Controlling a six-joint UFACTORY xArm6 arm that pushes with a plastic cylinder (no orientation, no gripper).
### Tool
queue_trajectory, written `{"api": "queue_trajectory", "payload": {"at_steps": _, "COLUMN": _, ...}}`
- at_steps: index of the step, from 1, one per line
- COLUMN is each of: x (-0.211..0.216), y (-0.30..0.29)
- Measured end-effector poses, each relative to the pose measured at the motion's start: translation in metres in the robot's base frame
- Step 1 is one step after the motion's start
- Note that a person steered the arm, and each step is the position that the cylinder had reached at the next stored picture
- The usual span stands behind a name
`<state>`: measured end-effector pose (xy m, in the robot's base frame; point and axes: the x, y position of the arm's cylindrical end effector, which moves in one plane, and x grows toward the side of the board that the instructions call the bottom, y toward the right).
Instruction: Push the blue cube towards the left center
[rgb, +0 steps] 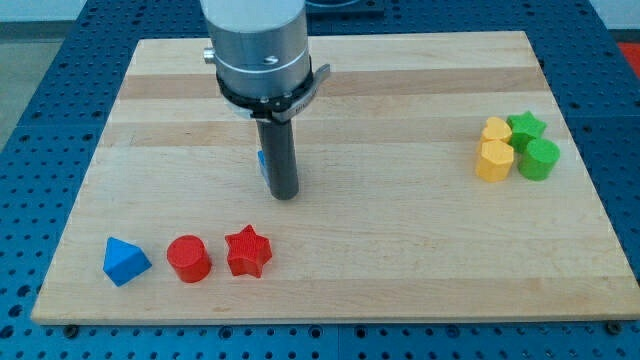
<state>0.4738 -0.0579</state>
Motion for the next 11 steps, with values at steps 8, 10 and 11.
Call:
{"api": "queue_trajectory", "payload": {"at_steps": 8, "x": -0.068, "y": -0.066}}
{"api": "queue_trajectory", "payload": {"at_steps": 10, "x": -0.068, "y": -0.11}}
{"api": "queue_trajectory", "payload": {"at_steps": 11, "x": -0.068, "y": -0.13}}
